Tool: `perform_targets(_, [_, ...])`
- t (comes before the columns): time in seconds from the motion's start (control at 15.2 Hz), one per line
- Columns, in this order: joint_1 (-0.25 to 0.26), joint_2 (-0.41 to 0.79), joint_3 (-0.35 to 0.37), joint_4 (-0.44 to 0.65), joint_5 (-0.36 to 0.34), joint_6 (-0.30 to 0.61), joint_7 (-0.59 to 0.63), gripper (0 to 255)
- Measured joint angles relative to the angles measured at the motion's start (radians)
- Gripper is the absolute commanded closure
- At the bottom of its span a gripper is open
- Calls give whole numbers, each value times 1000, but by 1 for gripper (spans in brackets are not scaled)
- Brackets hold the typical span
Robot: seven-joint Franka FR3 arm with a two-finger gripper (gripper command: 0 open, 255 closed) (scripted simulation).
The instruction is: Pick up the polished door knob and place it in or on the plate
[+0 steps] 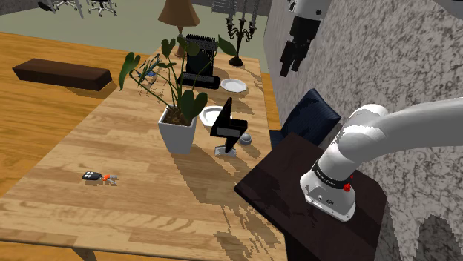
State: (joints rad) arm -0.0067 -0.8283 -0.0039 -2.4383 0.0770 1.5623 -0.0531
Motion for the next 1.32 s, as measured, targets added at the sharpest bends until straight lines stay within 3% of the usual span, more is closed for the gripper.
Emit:
perform_targets(0.2, [0,3,12,-37,1,44,10,0])
perform_targets(0.73, [-6,67,72,-251,-4,355,61,0])
perform_targets(1.32, [-39,343,154,-390,-38,804,149,0])
